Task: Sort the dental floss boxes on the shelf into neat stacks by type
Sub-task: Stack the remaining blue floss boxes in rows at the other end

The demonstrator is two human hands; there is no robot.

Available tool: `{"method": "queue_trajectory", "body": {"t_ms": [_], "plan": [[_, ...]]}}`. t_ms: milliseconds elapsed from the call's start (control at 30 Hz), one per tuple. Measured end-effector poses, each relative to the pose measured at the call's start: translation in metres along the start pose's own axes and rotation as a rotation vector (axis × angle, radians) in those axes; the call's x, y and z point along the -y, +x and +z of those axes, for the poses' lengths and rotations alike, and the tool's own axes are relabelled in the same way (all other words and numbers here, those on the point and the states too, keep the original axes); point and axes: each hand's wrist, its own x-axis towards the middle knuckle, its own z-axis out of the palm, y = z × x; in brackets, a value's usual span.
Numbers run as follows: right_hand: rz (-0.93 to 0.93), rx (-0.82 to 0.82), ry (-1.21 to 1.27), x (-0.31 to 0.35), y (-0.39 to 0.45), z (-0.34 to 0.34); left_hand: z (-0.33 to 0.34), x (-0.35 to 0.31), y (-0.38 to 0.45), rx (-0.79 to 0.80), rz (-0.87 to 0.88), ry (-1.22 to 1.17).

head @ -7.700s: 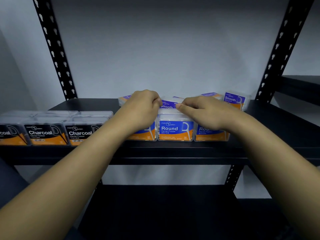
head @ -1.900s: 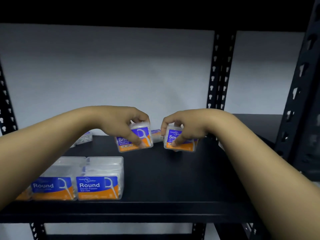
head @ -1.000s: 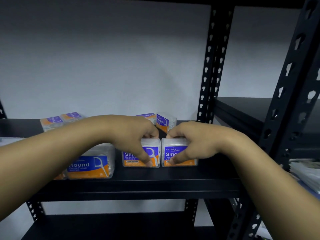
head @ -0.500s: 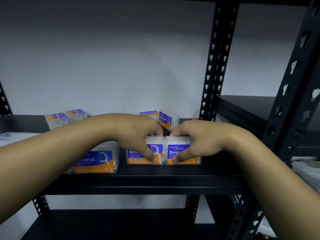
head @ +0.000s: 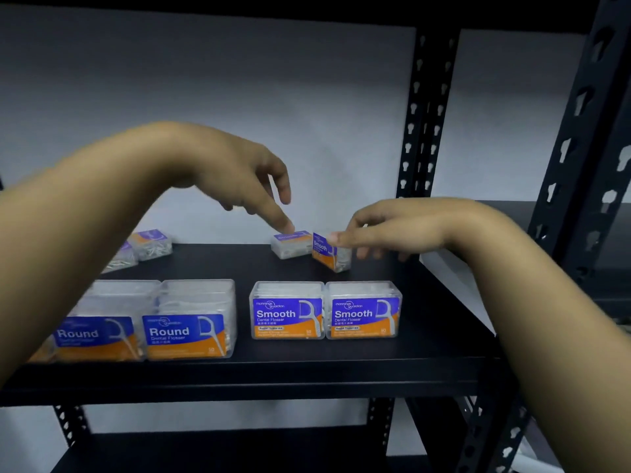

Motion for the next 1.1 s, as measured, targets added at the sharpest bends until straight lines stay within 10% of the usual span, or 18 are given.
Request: {"method": "queue_trajectory", "body": {"t_ms": [1100], "plan": [[0.125, -0.058, -0.181, -0.028, 0.163, 0.026, 0.079, 0.052, 0.193, 0.087, -0.202, 0.104]]}}
